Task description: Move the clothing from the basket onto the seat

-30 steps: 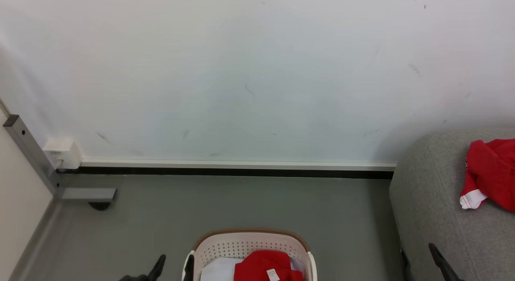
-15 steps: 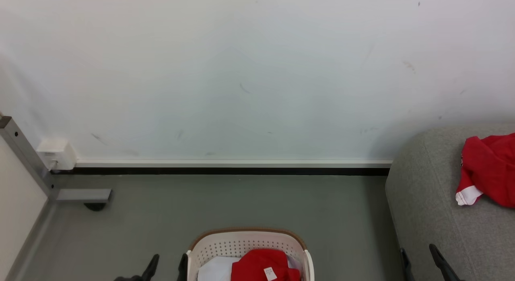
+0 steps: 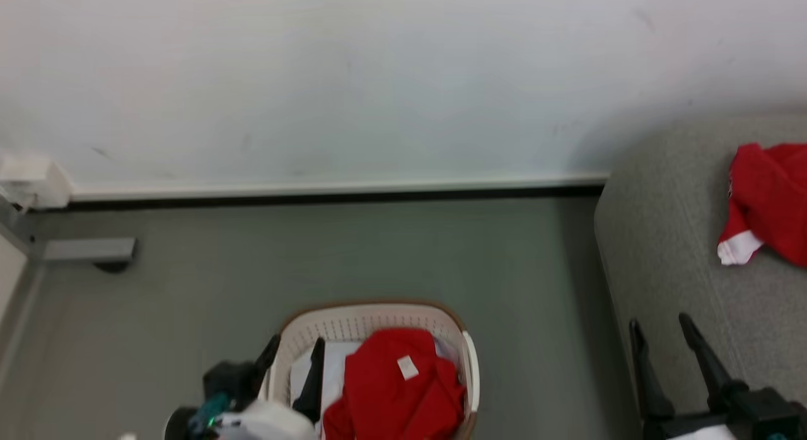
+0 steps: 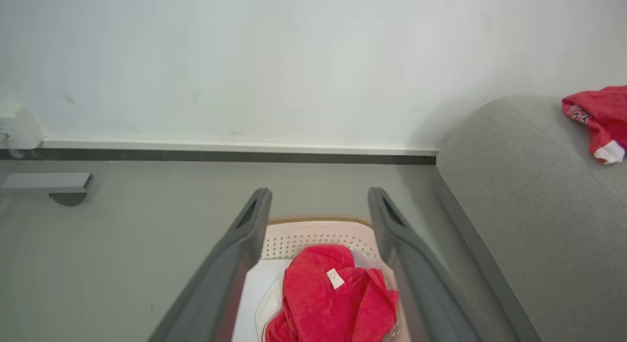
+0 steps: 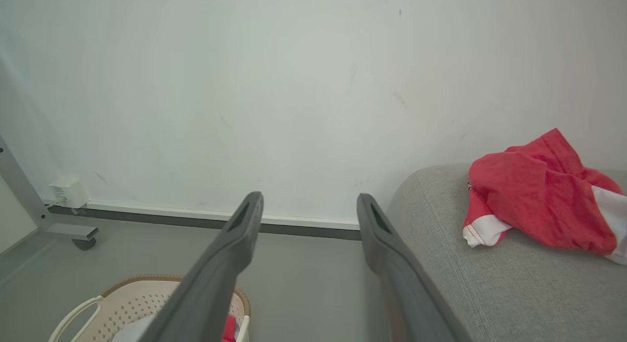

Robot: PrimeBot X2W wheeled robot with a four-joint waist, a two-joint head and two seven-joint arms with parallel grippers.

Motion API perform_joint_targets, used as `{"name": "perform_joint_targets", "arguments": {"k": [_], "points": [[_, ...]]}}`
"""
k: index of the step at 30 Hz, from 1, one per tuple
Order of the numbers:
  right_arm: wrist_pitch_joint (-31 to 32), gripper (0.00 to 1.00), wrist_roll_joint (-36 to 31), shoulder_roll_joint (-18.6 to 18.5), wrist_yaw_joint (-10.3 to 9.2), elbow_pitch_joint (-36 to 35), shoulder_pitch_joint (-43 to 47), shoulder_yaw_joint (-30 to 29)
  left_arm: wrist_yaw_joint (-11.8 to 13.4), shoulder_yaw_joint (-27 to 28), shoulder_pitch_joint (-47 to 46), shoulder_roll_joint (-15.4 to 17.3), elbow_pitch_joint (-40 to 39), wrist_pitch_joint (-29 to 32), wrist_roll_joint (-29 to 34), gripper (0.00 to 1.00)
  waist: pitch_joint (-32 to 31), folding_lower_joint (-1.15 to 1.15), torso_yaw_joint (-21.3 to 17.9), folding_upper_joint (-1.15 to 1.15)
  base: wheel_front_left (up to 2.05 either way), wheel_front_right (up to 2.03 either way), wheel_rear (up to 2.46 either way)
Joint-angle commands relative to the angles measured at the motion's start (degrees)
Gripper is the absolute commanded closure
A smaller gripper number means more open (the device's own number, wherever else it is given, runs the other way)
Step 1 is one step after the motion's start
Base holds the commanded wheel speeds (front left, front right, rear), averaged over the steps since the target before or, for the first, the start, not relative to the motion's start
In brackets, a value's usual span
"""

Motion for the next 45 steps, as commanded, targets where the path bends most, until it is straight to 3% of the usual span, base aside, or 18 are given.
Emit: {"name": "perform_joint_targets", "arguments": {"k": [1, 12, 21, 32, 38, 45], "points": [[0.05, 0.0, -0.02, -0.03, -0.17, -0.55, -1.68, -0.13, 0.09, -0.29, -2.18, -0.01, 1.12, 0.92, 1.1, 0.0, 5.69, -0.01, -1.65, 0.0, 0.0, 0.0, 0.0], [0.05, 0.0, 2.0, 0.01, -0.17, -3.21, -13.06, 2.74, 1.25, -2.14, -21.98, -0.19, 17.03, 12.76, 1.51, 0.0, 22.92, -0.01, -7.37, 0.0, 0.0, 0.0, 0.0], [0.05, 0.0, 3.79, -0.02, -0.17, -5.28, -17.6, 5.33, 4.21, -0.29, -32.08, 2.52, 30.95, 14.38, 0.98, 0.0, 30.83, -0.01, -12.11, 0.0, 0.0, 0.0, 0.0], [0.05, 0.0, 4.08, -0.02, -0.17, -6.55, -19.59, 6.29, 6.47, 1.44, -40.89, 5.62, 40.0, 13.72, -0.31, 0.0, 38.24, -0.01, -14.13, 0.0, 0.0, 0.0, 0.0], [0.05, 0.0, 4.23, -0.01, -0.17, -6.87, -20.54, 6.43, 4.63, 1.92, -43.04, 5.87, 42.92, 14.02, -1.87, 0.0, 40.13, -0.01, -13.9, 0.0, 0.0, 0.0, 0.0], [0.05, 0.0, 4.21, -0.02, -0.17, -7.11, -21.29, 6.91, 4.4, 1.6, -44.59, 6.53, 44.62, 14.22, -2.27, 0.0, 42.08, -0.01, -13.91, 0.0, 0.0, 0.0, 0.0]]}}
